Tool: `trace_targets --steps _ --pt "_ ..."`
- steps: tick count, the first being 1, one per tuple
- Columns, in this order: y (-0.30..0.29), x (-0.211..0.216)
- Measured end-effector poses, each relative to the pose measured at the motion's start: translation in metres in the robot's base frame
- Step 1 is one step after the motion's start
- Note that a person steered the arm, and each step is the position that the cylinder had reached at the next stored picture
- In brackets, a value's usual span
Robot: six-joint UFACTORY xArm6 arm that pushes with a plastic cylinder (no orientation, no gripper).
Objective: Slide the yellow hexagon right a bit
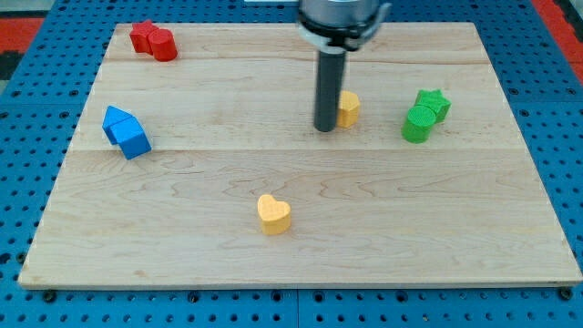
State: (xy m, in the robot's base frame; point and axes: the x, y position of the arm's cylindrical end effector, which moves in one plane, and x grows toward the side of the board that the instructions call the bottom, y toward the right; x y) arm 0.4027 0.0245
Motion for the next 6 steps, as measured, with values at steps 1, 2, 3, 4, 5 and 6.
trace_targets --steps 1,2,3,4,5,6 --pt "0.015 -0.016" --pt "0.053 -0.023" --pt "0.03 -0.029" --pt "0.025 -0.062" --pt "0.086 -0.027" --pt "0.05 -0.017"
